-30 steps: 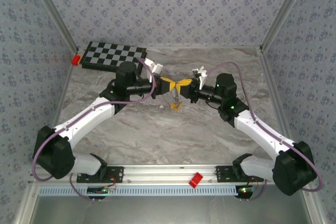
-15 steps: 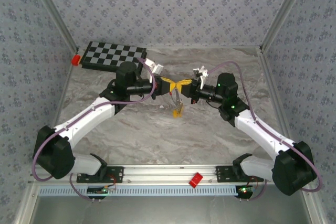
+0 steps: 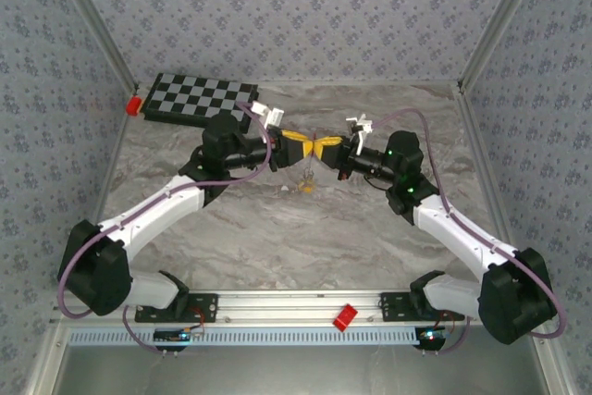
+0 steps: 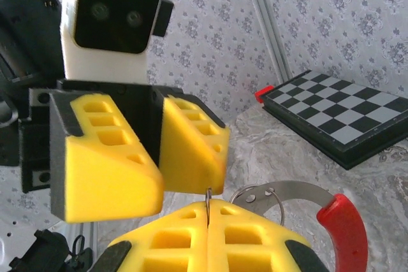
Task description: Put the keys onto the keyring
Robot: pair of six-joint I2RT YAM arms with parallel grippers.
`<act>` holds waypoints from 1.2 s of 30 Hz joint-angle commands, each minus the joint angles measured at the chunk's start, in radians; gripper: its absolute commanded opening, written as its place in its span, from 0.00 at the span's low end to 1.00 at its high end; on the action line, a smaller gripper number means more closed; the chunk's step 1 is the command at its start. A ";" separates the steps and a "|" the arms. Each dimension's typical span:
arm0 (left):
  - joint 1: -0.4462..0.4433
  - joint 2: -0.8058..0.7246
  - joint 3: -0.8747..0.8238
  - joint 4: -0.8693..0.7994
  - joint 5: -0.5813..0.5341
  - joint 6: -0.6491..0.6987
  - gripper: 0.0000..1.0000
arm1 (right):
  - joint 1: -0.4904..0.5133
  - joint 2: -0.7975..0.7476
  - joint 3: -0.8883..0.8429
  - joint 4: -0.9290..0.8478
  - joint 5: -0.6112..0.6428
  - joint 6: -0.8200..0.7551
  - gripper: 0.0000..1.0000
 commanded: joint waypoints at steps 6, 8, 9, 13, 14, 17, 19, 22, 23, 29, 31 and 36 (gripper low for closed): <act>-0.004 -0.002 -0.074 0.255 -0.095 -0.178 0.41 | -0.007 -0.004 -0.025 0.134 0.008 0.065 0.00; -0.005 0.002 -0.074 0.278 -0.076 -0.192 0.41 | -0.007 -0.004 -0.026 0.133 0.007 0.068 0.00; -0.005 0.005 -0.075 0.297 -0.062 -0.205 0.41 | -0.009 -0.003 -0.026 0.135 0.008 0.069 0.00; -0.004 0.022 -0.071 0.359 -0.021 -0.253 0.38 | -0.009 -0.004 -0.033 0.148 0.008 0.076 0.00; -0.005 0.029 -0.069 0.368 -0.016 -0.263 0.38 | -0.009 -0.004 -0.035 0.153 0.006 0.078 0.00; -0.005 0.047 -0.059 0.362 0.003 -0.273 0.38 | -0.010 -0.004 -0.034 0.161 0.004 0.086 0.00; -0.006 0.059 -0.056 0.361 0.012 -0.281 0.38 | -0.010 -0.005 -0.035 0.162 0.003 0.089 0.00; -0.009 0.071 -0.055 0.389 0.035 -0.300 0.37 | -0.012 -0.007 -0.038 0.165 0.003 0.092 0.00; -0.011 0.072 -0.055 0.399 0.041 -0.304 0.36 | -0.014 -0.006 -0.038 0.166 0.004 0.092 0.00; -0.029 0.069 -0.042 0.413 0.086 -0.301 0.27 | -0.018 -0.002 -0.041 0.170 0.005 0.098 0.00; -0.033 0.068 -0.040 0.415 0.095 -0.300 0.25 | -0.019 -0.002 -0.044 0.170 0.009 0.097 0.00; -0.034 0.055 -0.047 0.420 0.094 -0.295 0.20 | -0.022 0.002 -0.045 0.172 0.009 0.100 0.00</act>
